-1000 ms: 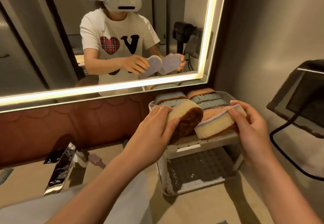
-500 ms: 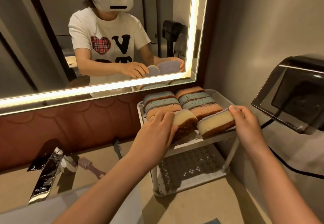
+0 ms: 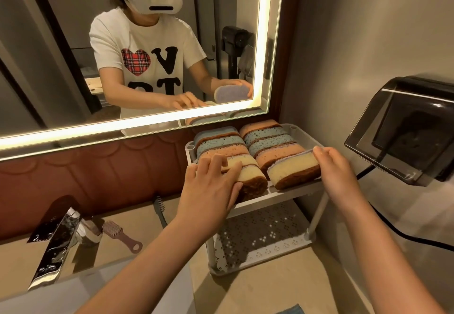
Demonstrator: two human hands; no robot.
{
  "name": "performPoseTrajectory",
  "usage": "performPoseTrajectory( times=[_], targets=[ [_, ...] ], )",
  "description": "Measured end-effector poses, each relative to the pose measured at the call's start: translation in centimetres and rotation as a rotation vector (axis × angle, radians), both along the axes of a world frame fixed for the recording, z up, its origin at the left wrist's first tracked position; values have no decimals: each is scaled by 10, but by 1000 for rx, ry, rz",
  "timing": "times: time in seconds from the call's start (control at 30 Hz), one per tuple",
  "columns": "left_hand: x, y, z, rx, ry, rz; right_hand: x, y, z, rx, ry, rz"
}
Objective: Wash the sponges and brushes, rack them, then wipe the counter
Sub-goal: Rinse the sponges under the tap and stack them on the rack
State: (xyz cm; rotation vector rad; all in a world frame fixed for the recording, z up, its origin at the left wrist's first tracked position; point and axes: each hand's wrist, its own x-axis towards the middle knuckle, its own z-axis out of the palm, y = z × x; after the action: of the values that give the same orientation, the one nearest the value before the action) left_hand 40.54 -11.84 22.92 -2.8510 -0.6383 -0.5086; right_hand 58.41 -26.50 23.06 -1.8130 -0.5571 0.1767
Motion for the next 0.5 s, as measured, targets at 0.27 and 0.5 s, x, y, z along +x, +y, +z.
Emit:
performPoseTrajectory(
  times=[0.27, 0.5],
  targets=[
    [-7, 6, -9, -230, 61, -141, -2, 6, 2, -122, -87, -48],
    [-2, 2, -3, -146, 84, -169, 0, 9, 4, -267, -168, -52]
  ],
)
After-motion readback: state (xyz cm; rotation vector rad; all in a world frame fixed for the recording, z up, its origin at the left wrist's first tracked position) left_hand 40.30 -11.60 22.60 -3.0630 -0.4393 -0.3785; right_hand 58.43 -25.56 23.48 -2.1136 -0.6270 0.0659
